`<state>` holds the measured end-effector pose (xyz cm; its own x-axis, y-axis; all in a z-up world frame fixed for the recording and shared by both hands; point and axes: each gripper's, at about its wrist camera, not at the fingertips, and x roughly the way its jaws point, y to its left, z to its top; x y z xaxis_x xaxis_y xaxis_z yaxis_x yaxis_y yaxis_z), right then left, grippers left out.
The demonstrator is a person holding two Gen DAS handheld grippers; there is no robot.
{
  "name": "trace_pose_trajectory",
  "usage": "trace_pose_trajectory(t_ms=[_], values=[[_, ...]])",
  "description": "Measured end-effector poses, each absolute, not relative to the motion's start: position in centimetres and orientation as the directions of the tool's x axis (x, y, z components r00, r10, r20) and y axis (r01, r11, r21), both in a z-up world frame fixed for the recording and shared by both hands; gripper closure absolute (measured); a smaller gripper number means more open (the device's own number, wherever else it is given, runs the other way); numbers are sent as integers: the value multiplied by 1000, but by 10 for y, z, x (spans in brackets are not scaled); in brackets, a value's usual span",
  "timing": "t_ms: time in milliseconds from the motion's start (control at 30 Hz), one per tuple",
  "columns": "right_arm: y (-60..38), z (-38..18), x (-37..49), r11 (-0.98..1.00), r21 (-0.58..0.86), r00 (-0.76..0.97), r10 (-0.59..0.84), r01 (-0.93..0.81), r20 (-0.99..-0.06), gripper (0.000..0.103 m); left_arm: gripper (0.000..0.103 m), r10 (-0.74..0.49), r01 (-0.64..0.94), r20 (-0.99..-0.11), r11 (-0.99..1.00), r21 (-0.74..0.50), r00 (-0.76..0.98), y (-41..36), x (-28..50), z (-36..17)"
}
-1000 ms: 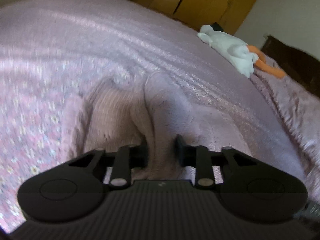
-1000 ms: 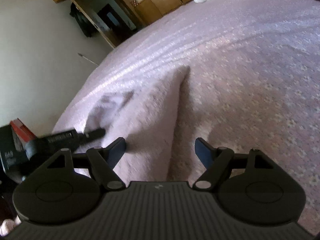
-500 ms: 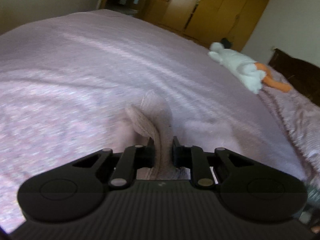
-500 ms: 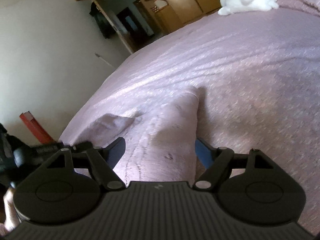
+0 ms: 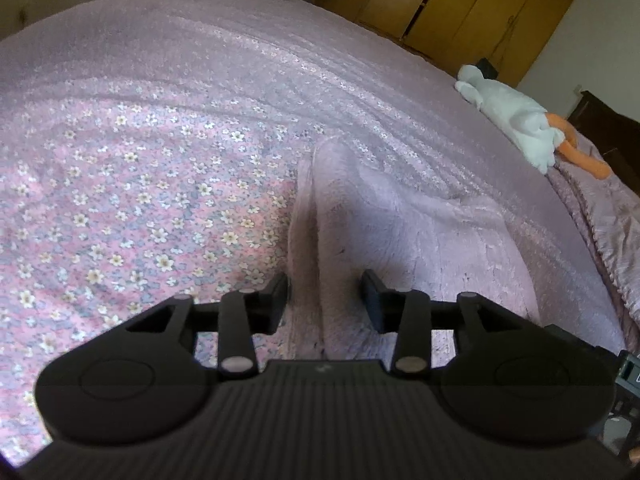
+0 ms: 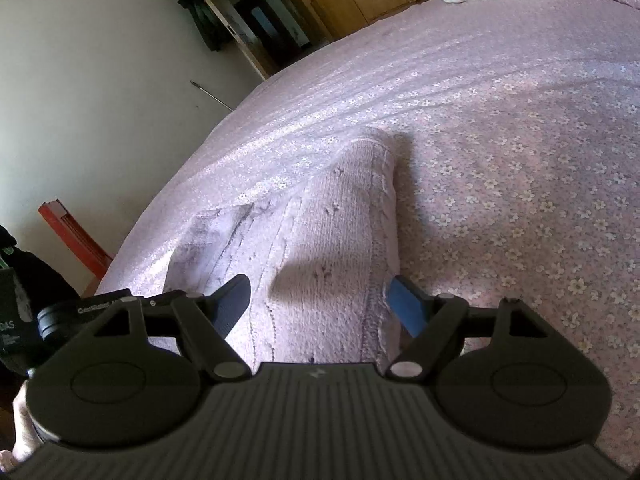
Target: Fold small clothes
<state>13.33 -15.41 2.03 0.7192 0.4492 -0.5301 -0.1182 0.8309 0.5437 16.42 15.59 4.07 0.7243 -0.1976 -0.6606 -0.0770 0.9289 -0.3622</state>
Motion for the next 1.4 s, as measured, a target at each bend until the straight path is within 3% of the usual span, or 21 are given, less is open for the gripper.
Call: trace_pose_trajectory(t_ms=[167, 333, 500, 667, 1333, 1400], values=[[-156, 19, 130, 835, 537, 713, 450, -121, -538, 20, 53, -148, -104, -678, 943, -316, 720, 155, 157, 48], [-159, 21, 125, 849, 509, 705, 446, -139, -551, 20, 34, -102, -99, -679, 963, -250, 727, 150, 147, 61], [-166, 21, 123, 853, 502, 701, 444, -140, -558, 20, 33, -109, -82, -679, 966, -243, 726, 148, 143, 69], [-169, 23, 125, 857, 490, 691, 453, -161, -564, 9, 32, -150, -75, -705, 958, -278, 693, 149, 144, 64], [-156, -4, 168, 794, 592, 601, 543, -141, -586, 9, 32, -244, -96, -725, 914, -394, 645, 156, 167, 25], [-154, -13, 178, 763, 633, 581, 577, -132, -575, 9, 26, -267, -88, -714, 904, -419, 648, 156, 171, 21]])
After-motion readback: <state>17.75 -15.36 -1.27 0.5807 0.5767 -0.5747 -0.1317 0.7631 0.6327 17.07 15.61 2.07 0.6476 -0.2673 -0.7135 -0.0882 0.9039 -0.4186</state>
